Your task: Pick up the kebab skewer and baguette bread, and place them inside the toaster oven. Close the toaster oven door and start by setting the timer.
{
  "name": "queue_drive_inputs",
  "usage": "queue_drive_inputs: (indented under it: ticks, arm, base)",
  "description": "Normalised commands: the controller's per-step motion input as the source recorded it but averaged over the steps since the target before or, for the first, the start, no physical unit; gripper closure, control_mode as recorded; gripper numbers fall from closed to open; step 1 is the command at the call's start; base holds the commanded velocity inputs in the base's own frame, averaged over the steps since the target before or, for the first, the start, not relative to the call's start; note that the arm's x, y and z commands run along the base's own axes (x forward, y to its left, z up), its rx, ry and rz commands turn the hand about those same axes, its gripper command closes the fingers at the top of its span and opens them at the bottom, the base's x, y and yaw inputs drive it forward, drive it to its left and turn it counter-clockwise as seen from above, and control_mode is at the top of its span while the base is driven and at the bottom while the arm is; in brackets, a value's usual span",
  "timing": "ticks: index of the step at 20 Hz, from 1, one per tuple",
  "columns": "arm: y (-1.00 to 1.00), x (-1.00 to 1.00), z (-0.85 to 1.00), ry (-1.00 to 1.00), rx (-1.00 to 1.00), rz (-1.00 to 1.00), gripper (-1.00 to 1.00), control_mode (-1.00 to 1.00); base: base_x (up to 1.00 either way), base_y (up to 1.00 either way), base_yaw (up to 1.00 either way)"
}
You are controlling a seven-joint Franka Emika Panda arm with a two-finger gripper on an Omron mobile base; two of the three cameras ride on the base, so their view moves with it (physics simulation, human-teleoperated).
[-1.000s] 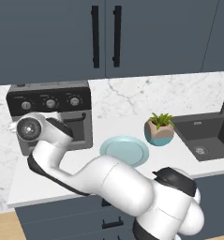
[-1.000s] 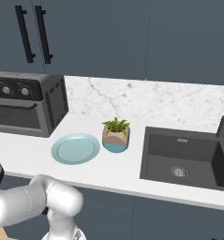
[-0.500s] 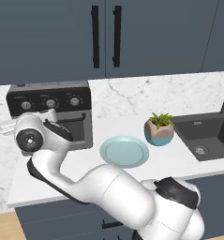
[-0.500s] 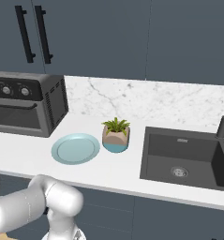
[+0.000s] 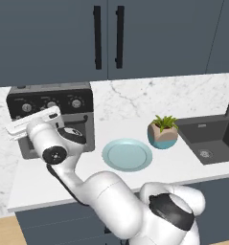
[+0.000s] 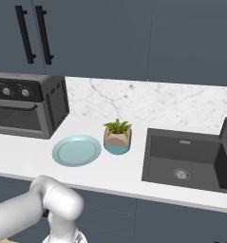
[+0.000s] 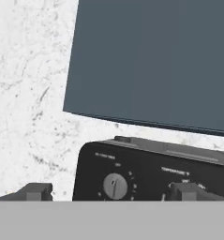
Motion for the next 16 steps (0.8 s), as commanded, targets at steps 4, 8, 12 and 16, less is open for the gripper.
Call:
queue_drive_inputs:
  ticks: [4, 8, 12, 16]
  arm:
    - [0.22, 0.0, 0.0, -0.14, 0.08, -0.11, -1.0, -1.0]
    - [0.34, 0.0, 0.0, -0.06, 0.1, -0.25, -1.0, -1.0]
    - [0.46, 0.0, 0.01, -0.02, 0.08, -0.31, -1.0, -1.0]
    - [0.13, 0.08, 0.02, 0.0, 0.11, -0.19, -1.0, -1.0]
  base:
    - [0.0, 0.0, 0.0]
    - [0.0, 0.0, 0.0]
    - [0.0, 0.0, 0.0]
    - [0.0, 0.0, 0.0]
